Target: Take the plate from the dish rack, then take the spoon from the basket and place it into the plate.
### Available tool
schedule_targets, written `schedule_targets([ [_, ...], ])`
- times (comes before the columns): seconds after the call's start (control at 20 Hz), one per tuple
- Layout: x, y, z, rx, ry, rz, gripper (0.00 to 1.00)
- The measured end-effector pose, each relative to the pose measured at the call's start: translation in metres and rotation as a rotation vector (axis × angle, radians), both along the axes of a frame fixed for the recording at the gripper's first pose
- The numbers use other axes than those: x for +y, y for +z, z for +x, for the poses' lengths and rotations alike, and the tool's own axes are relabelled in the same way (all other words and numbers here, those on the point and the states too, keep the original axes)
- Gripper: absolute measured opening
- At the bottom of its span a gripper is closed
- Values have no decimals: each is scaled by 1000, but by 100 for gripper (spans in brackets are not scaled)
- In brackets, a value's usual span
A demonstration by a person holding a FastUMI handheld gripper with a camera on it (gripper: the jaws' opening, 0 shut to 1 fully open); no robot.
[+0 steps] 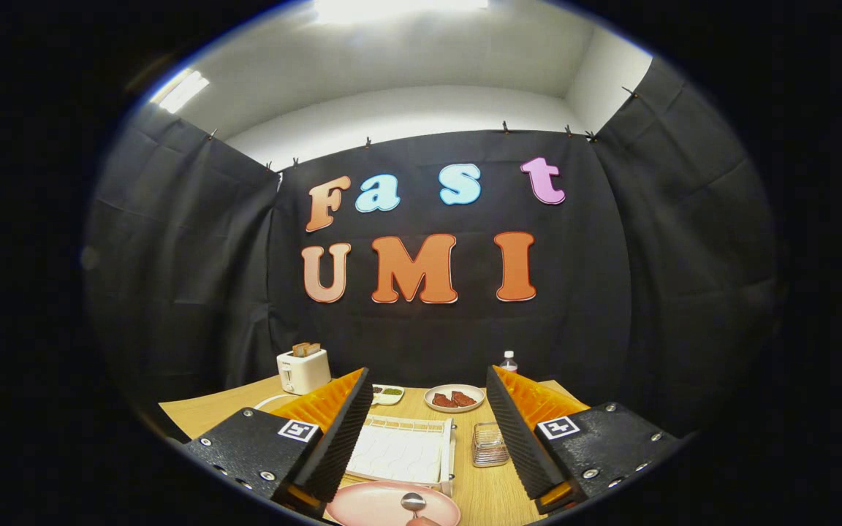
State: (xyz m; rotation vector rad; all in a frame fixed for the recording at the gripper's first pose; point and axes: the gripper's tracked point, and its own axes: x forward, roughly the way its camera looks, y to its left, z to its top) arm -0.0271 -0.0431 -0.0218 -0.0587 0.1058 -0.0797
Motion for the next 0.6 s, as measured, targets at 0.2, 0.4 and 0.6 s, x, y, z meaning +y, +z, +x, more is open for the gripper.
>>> schedule_targets([
  [0.2, 5, 1, 5, -5, 11, 7, 93],
  [0.4, 11, 4, 9, -19, 24, 12, 93],
  [0.6, 16, 2, 10, -15, 40, 22, 93],
])
